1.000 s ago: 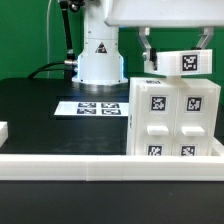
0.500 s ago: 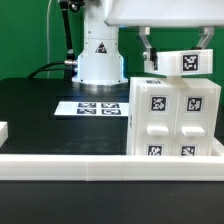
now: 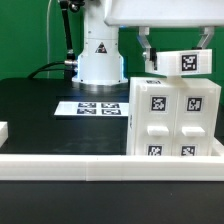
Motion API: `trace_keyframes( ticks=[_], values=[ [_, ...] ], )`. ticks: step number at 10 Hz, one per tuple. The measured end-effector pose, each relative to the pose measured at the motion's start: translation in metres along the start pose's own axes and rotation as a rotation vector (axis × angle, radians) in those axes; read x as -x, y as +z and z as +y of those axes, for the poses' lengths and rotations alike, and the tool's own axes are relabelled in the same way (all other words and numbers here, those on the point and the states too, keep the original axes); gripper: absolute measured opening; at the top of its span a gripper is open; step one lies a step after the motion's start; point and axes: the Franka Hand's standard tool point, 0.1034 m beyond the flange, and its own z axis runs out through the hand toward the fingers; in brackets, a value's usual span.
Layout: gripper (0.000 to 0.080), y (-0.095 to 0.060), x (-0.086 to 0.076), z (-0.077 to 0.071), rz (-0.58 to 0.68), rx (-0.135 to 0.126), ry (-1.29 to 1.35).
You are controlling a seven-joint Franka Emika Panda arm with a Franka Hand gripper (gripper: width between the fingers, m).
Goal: Assemble cabinet
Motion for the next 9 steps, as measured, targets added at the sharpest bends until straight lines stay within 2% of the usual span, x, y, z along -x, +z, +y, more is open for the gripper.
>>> trace_keyframes(
  ticks=[7, 9],
  values=[
    [0.056, 0.0014, 0.0016, -0.0083, -0.002, -0.02, 0.763],
    [0.056, 0.0019, 0.0017, -0.0088, -0.011, -0.035, 0.962]
  ],
)
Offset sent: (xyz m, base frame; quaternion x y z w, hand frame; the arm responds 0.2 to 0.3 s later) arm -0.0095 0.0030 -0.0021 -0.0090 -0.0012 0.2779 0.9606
